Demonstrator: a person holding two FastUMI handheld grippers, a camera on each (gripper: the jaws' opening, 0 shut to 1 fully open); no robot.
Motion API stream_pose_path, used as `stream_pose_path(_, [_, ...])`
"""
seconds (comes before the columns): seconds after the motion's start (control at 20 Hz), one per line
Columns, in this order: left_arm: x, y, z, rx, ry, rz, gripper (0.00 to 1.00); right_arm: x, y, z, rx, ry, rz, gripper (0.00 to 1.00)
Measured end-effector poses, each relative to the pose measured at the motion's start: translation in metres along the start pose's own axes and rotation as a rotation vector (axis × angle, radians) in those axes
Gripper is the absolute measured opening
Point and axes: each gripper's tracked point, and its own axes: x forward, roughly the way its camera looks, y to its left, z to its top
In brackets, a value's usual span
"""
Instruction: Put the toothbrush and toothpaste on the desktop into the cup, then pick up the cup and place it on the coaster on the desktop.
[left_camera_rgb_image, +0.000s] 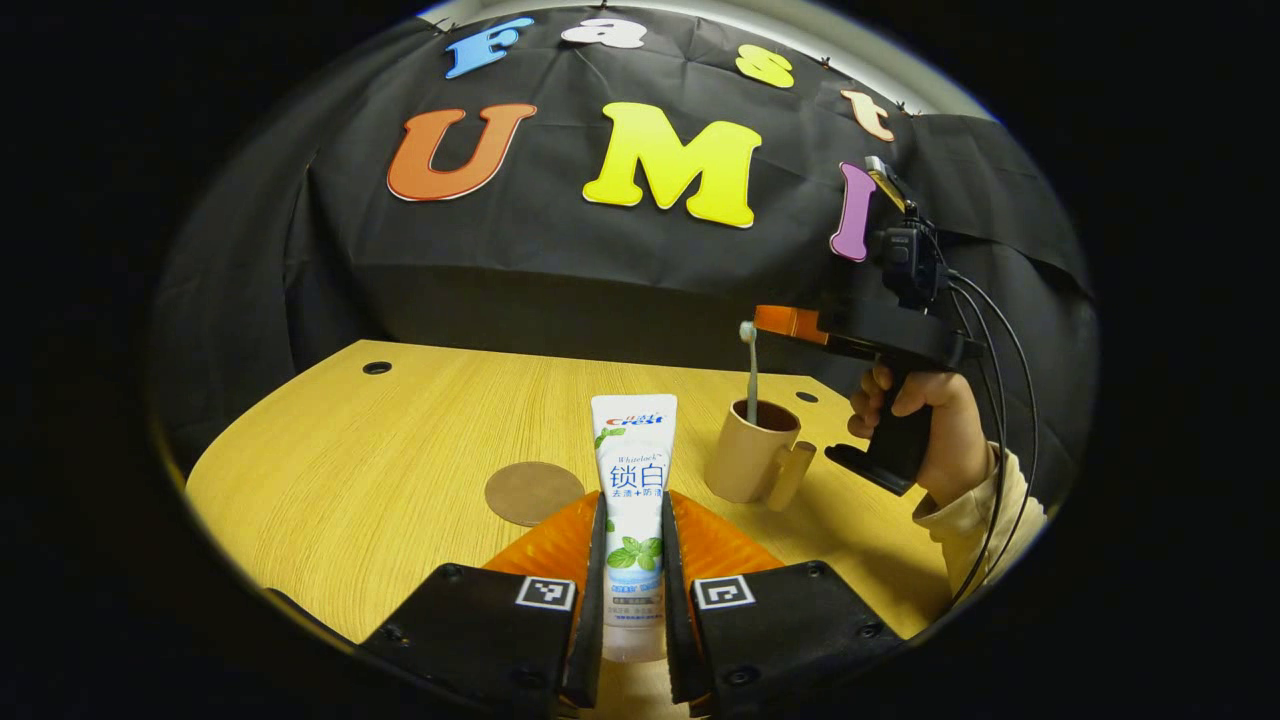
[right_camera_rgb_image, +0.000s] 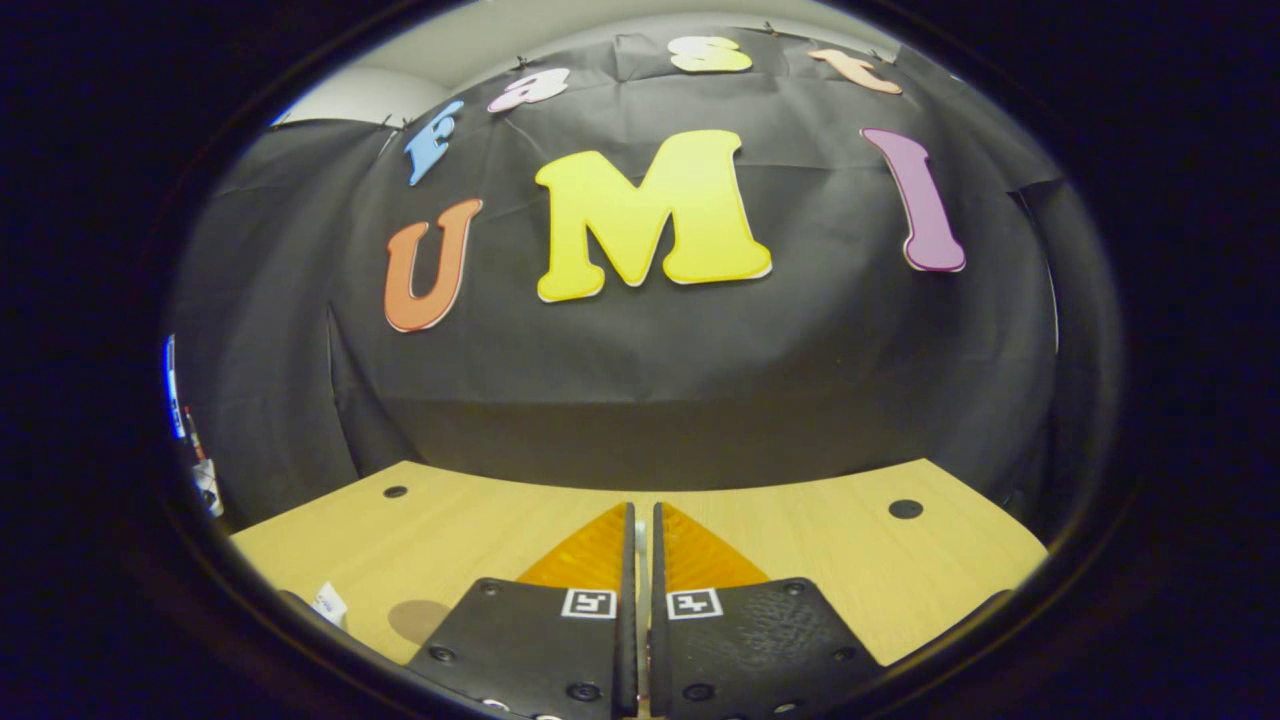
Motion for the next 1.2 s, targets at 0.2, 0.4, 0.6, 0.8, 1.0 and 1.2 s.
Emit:
stream_pose_path(0.2, [0.003, -0.010, 0.012, 0.014, -0.028, -0.007, 0.29, -0.014, 0.005, -0.003, 0.034, 0.033, 0.041, 0.11])
stream_pose_path(0.4, [0.012, -0.022, 0.021, -0.010, -0.058, -0.020, 0.29, -0.041, 0.008, -0.001, 0.068, 0.029, 0.085, 0.71])
stream_pose_path(0.6, [0.023, -0.028, 0.021, -0.017, -0.054, 0.000, 0.29, -0.060, 0.000, -0.007, 0.005, 0.005, 0.075, 0.95])
stream_pose_path(0.8, [0.033, -0.039, 0.031, -0.009, -0.078, 0.009, 0.29, -0.082, -0.029, -0.015, -0.074, -0.057, 0.022, 0.98])
stream_pose_path(1.0, [0.052, -0.056, 0.059, 0.024, -0.148, 0.006, 0.29, -0.089, -0.045, -0.048, -0.083, -0.038, -0.009, 0.94])
stream_pose_path(1.2, [0.075, -0.084, 0.089, 0.074, -0.203, -0.022, 0.29, -0.099, -0.052, -0.054, -0.087, -0.061, -0.016, 0.97])
